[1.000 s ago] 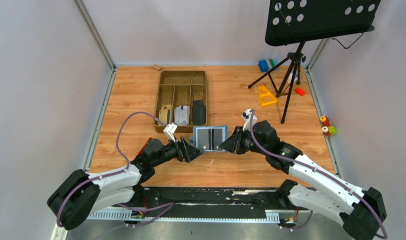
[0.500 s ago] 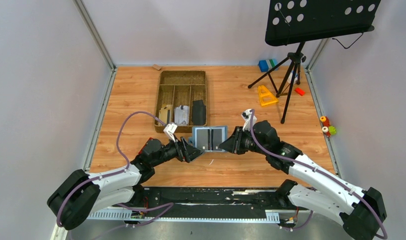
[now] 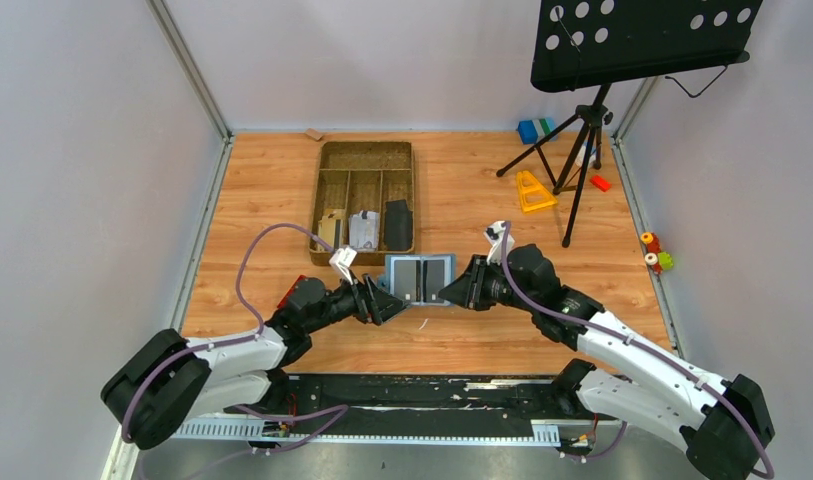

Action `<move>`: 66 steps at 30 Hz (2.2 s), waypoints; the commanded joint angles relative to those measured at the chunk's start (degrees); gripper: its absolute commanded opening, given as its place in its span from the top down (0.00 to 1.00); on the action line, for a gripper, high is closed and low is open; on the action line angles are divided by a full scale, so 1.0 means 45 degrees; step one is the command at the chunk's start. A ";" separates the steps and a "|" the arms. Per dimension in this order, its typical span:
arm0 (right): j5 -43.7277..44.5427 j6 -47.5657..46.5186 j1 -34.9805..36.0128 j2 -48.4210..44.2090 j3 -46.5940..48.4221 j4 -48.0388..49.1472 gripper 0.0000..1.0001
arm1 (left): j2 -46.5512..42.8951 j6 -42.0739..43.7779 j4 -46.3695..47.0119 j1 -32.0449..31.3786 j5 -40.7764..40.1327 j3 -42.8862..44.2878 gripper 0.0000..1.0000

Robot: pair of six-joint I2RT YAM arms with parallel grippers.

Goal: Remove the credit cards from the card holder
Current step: Remove the credit card from the card holder.

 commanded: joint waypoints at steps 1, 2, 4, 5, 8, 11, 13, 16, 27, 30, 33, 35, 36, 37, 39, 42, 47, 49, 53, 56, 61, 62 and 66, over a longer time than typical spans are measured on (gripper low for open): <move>-0.0227 0.0551 -0.0092 -0.0410 -0.0310 0.1360 1.00 | 0.0805 -0.0577 0.2262 0.0111 0.0094 -0.0356 0.00; -0.0229 0.0614 -0.0097 -0.0443 -0.0395 0.1422 1.00 | 0.1075 -0.0722 0.2708 0.0130 0.0205 -0.0388 0.00; -0.0254 0.0764 -0.0132 -0.0506 -0.0592 0.1633 1.00 | 0.1640 -0.1051 0.3798 0.0157 0.0416 -0.0469 0.00; -0.0294 0.0882 -0.0139 -0.0533 -0.0716 0.1781 1.00 | 0.1932 -0.1216 0.4299 0.0177 0.0533 -0.0479 0.01; -0.0438 0.1104 -0.0200 -0.0581 -0.0980 0.2076 1.00 | 0.2727 -0.1614 0.5652 0.0225 0.0822 -0.0556 0.03; -0.0516 0.1127 -0.0249 -0.0608 -0.1020 0.2080 1.00 | 0.3270 -0.1816 0.6342 0.0257 0.1004 -0.0570 0.06; -0.0594 0.1161 -0.0269 -0.0671 -0.1033 0.2076 1.00 | 0.3554 -0.1951 0.6755 0.0277 0.1073 -0.0618 0.09; -0.0550 0.1133 -0.0301 -0.0809 -0.1043 0.2078 1.00 | 0.3784 -0.2211 0.7482 0.0350 0.1117 -0.0783 0.17; -0.0893 0.1052 -0.0359 -0.0902 -0.1062 0.1991 1.00 | 0.3748 -0.2260 0.7460 0.0842 0.1437 -0.0657 0.45; -0.0951 0.0996 -0.0375 -0.0866 -0.1026 0.1959 1.00 | 0.3759 -0.2259 0.7394 0.0961 0.1651 -0.0499 0.58; -0.0935 0.0937 -0.0377 -0.0830 -0.0975 0.1838 1.00 | 0.3770 -0.2236 0.7381 0.1052 0.1769 -0.0427 0.72; -0.0871 0.0891 -0.0376 -0.0820 -0.0934 0.1730 1.00 | 0.3769 -0.2202 0.7323 0.1073 0.1846 -0.0375 0.87; -0.0781 0.0849 -0.0369 -0.0820 -0.0900 0.1627 1.00 | 0.3778 -0.2194 0.7270 0.1074 0.1904 -0.0369 0.95; -0.0692 0.0778 -0.0359 -0.0816 -0.0859 0.1524 1.00 | 0.3781 -0.2169 0.7236 0.1077 0.1954 -0.0348 1.00; -0.0507 0.0583 -0.0374 -0.0817 -0.0769 0.1202 1.00 | 0.3814 -0.2165 0.7204 0.1085 0.1995 -0.0348 1.00; -0.0190 0.0294 -0.0376 -0.0823 -0.0574 0.0768 0.94 | 0.3819 -0.2165 0.7198 0.1092 0.1998 -0.0394 1.00; 0.0238 -0.0067 -0.0374 -0.0862 -0.0423 0.0248 0.76 | 0.3735 -0.2043 0.6861 0.1093 0.1969 -0.0366 1.00; 0.0445 -0.0183 -0.0374 -0.0885 -0.0408 0.0029 0.64 | 0.3669 -0.1919 0.6498 0.1080 0.1934 -0.0352 1.00; 0.0970 -0.0602 -0.0376 -0.1083 -0.0265 -0.0562 0.54 | 0.3335 -0.1634 0.5598 0.1097 0.1816 -0.0292 1.00; 0.0995 -0.1100 -0.0373 -0.1351 0.0017 -0.0677 0.54 | 0.2898 -0.1263 0.4511 0.1089 0.1628 -0.0183 1.00; -0.0340 -0.1457 -0.0357 -0.1158 0.0441 0.0044 0.59 | 0.2248 -0.0999 0.3566 0.1060 0.1531 -0.0023 1.00; -0.0598 -0.1449 -0.0340 -0.0993 0.0502 0.0179 0.60 | 0.2171 -0.1014 0.3513 0.1071 0.1544 0.0007 1.00; -0.1660 -0.1045 -0.0333 -0.0031 0.0319 0.1266 0.63 | 0.1883 -0.1258 0.3550 0.1071 0.1722 0.0010 1.00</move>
